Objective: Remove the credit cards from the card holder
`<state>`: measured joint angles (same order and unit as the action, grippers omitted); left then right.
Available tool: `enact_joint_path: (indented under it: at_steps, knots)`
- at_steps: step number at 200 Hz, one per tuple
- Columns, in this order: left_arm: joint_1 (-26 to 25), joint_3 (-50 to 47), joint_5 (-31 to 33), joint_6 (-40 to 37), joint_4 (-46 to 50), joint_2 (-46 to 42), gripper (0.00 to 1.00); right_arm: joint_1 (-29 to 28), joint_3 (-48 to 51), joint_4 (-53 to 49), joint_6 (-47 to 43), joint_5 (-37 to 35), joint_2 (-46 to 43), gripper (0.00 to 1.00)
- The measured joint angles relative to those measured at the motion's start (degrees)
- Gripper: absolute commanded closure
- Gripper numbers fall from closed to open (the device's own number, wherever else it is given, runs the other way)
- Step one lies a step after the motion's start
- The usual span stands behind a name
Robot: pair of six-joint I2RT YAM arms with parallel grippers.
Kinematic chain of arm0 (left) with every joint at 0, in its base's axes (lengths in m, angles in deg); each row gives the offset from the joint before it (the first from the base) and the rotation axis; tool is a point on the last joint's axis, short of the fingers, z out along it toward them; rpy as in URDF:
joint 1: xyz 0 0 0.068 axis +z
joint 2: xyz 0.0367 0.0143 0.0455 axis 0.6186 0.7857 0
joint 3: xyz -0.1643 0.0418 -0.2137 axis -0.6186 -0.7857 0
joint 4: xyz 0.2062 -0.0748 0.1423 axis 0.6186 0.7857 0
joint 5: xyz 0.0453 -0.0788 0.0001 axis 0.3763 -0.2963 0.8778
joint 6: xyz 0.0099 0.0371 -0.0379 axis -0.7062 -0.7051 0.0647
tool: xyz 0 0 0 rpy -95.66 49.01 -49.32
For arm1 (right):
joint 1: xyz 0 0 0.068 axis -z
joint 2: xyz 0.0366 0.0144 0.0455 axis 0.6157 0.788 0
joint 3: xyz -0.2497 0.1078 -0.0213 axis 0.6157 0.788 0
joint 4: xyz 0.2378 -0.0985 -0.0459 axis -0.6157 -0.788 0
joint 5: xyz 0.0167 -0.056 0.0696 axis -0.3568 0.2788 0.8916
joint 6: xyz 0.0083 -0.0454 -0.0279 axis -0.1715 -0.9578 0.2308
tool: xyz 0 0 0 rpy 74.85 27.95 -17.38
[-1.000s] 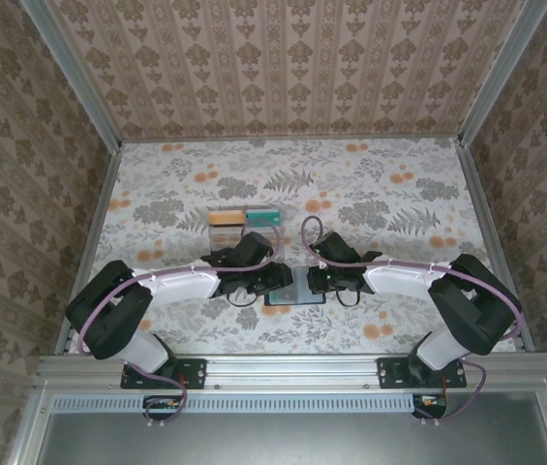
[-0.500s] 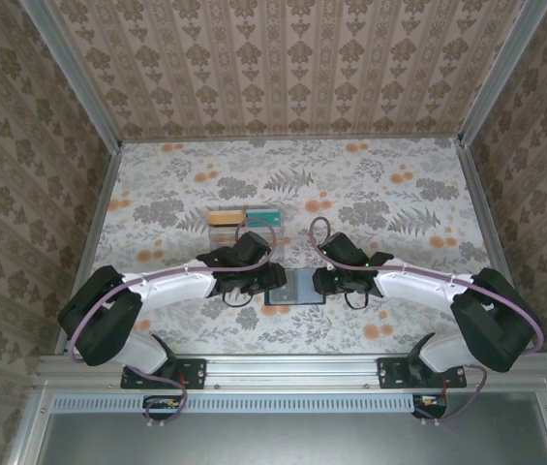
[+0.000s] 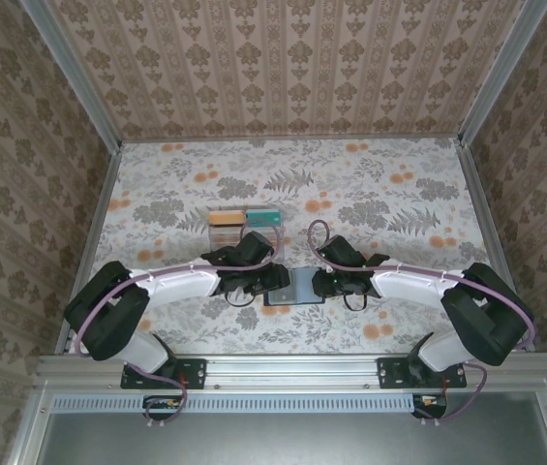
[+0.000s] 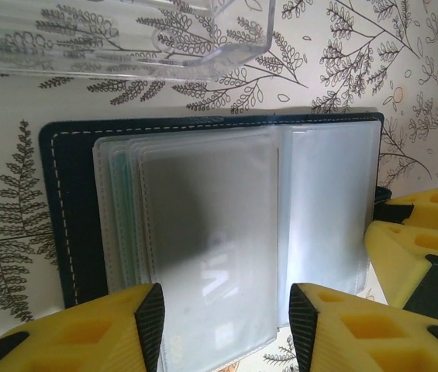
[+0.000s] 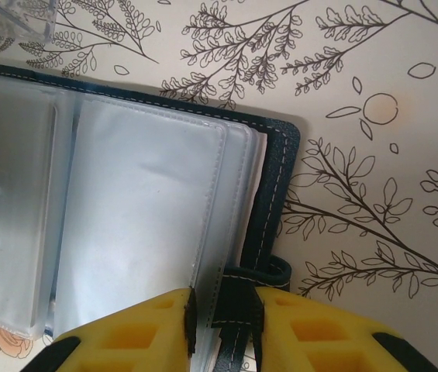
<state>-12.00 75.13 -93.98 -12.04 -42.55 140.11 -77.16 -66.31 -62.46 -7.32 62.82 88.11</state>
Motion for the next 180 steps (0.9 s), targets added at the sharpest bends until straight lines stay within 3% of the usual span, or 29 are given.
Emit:
enact_joint_path:
  at_steps: [114, 180]
  knots:
    - [0.0, 0.1, -0.1, 0.0, -0.3, 2.0, 0.51, 0.0, 0.0, 0.6, 0.0, 0.0, 0.3, 0.72]
    - [-0.1, 0.1, -4.0, 0.6, -6.4, 3.8, 0.48, 0.0, 0.0, 0.8, 0.1, 0.2, 0.5, 0.72]
